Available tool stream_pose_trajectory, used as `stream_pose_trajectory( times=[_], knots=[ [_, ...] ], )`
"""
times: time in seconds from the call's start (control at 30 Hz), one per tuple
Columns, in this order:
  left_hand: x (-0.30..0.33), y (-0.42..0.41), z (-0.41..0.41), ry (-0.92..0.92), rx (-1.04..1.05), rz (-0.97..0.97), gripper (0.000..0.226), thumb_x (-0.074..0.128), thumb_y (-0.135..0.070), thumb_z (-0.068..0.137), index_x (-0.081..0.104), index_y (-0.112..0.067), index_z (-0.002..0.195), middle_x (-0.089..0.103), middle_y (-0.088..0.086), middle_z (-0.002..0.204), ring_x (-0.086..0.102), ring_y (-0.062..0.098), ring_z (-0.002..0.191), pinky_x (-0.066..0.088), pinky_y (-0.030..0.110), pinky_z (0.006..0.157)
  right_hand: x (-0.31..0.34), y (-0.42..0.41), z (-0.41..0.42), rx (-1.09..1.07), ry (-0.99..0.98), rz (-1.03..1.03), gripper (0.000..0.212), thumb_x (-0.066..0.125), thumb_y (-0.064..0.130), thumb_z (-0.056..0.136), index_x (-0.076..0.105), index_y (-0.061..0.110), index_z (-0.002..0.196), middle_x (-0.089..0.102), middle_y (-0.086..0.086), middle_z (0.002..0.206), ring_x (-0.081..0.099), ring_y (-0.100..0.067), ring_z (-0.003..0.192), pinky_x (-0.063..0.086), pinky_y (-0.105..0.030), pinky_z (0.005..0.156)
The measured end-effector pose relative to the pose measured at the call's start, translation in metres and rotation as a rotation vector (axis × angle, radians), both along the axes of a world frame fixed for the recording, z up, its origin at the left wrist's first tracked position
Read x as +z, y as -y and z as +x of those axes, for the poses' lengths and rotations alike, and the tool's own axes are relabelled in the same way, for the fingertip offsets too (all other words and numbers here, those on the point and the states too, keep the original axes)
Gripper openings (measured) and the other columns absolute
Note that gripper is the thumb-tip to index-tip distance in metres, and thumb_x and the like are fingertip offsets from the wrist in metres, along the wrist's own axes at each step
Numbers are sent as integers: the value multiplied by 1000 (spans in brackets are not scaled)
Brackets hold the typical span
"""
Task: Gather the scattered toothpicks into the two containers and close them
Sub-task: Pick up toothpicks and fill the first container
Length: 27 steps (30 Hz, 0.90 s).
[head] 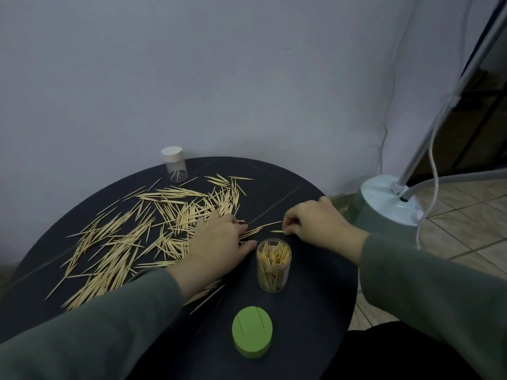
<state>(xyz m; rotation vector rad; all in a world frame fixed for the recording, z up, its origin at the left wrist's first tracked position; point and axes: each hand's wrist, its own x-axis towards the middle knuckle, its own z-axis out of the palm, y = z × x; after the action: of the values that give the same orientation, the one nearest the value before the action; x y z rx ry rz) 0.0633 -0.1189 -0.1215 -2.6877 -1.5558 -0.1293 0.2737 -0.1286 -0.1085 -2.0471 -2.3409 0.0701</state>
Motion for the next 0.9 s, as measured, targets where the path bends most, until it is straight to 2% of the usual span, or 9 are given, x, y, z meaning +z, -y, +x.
stream_pose_trajectory(
  times=[0.1, 0.2, 0.33, 0.47, 0.53, 0.7, 0.8, 0.9],
  knots=[
    [2, -7, -3, 8, -17, 4, 41, 45, -56, 94, 59, -36, 127, 56, -12, 122, 44, 12, 107, 40, 32, 89, -6, -6, -8, 27, -34, 67, 15, 59, 39, 92, 66, 34, 105, 60, 12, 114, 53, -13, 111, 32, -38, 97],
    [3, -14, -9, 29, -54, 10, 31, 51, -53, 93, 68, -37, 113, 61, -15, 111, 45, 10, 99, 43, 30, 85, -9, -16, -16, 26, -61, 99, 26, 59, 41, 93, 63, 36, 118, 57, 12, 125, 50, -14, 118, 31, -39, 97],
    [4, -18, -13, 43, -80, -7, 28, 53, -50, 93, 70, -36, 110, 62, -15, 108, 44, 11, 98, 45, 30, 85, -8, -24, -26, 89, 58, 87, 27, 52, 39, 97, 64, 37, 122, 59, 11, 128, 51, -16, 117, 29, -39, 93],
    [8, -16, -9, -1, -135, 39, 27, 50, -45, 96, 68, -31, 110, 61, -10, 110, 45, 13, 101, 46, 30, 86, -6, -24, -33, 191, 203, 162, 22, 49, 35, 99, 63, 31, 115, 58, 8, 123, 48, -17, 113, 27, -43, 99],
    [8, -16, -6, -33, -140, 53, 30, 47, -43, 98, 64, -25, 115, 59, -6, 114, 45, 15, 105, 46, 32, 90, -6, -24, -35, 208, 288, 132, 23, 46, 33, 100, 59, 26, 118, 55, 3, 125, 47, -19, 116, 26, -46, 104],
    [-1, -11, 4, -211, -121, 101, 31, 39, -29, 103, 49, -11, 127, 51, 6, 125, 43, 22, 114, 43, 35, 96, -5, -18, -43, 240, 543, 6, 42, 37, 33, 101, 45, 9, 134, 46, -11, 136, 41, -28, 127, 24, -53, 110],
    [-4, -6, 4, -227, -101, 94, 30, 36, -23, 102, 45, -10, 127, 49, 8, 127, 42, 24, 115, 40, 34, 95, -5, -18, -47, 231, 546, -17, 43, 37, 33, 101, 44, 8, 135, 47, -12, 136, 41, -28, 128, 23, -53, 110],
    [-4, -7, -1, -76, -82, 63, 22, 41, -17, 97, 48, -17, 119, 54, 2, 121, 44, 20, 108, 41, 32, 93, -6, -17, -46, 219, 443, -5, 35, 40, 32, 101, 48, 14, 130, 53, -7, 132, 44, -25, 125, 23, -52, 110]
  ],
)
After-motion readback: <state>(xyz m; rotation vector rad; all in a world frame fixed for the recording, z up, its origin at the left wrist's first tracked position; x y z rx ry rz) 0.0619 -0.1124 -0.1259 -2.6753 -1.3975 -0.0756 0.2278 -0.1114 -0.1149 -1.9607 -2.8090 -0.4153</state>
